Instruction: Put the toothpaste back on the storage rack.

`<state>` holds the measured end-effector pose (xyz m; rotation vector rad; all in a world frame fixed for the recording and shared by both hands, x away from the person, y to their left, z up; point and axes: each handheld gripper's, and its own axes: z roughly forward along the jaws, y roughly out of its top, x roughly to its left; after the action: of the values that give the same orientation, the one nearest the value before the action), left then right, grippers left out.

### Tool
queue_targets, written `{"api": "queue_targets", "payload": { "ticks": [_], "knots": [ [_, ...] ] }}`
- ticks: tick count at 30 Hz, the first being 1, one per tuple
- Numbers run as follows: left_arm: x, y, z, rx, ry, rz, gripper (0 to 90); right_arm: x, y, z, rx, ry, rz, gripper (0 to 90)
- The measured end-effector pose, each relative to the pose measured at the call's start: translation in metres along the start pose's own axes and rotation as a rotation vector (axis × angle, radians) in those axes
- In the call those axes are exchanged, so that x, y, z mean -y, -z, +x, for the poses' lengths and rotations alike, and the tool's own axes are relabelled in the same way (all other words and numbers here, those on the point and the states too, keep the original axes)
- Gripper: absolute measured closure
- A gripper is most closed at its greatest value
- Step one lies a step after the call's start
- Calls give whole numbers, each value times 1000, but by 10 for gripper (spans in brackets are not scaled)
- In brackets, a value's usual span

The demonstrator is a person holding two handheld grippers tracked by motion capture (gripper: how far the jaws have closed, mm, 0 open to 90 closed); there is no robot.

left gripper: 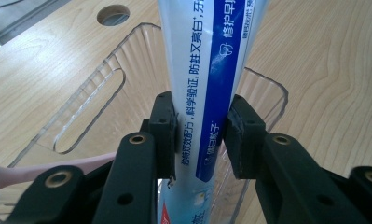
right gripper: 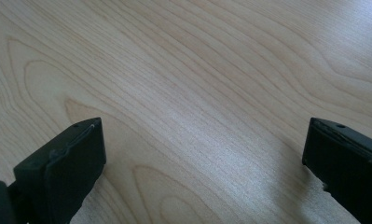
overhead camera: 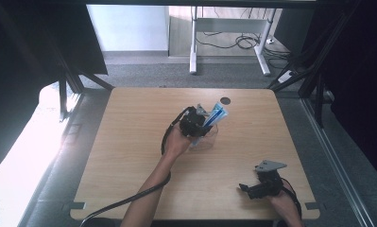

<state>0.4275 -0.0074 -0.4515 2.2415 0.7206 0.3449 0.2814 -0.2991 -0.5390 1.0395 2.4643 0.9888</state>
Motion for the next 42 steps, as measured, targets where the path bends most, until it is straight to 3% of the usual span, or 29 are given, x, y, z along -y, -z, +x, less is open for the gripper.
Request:
{"api": "queue_targets", "payload": {
  "ticks": [8,15,27,36,42],
  "knots": [
    [1,0,2,18,27,-6,648,0,0,0,1,1,0,0],
    [2,4,3,21,41,-30,574,0,0,1,-5,2,3,0],
    [1,12,7,45,79,-61,295,0,0,1,-3,2,3,0],
    [-1,18,1,61,49,-47,146,0,0,1,-3,-1,-4,0],
    [-3,24,-2,48,31,-61,131,0,0,1,-7,-5,-6,0]
  ]
}}
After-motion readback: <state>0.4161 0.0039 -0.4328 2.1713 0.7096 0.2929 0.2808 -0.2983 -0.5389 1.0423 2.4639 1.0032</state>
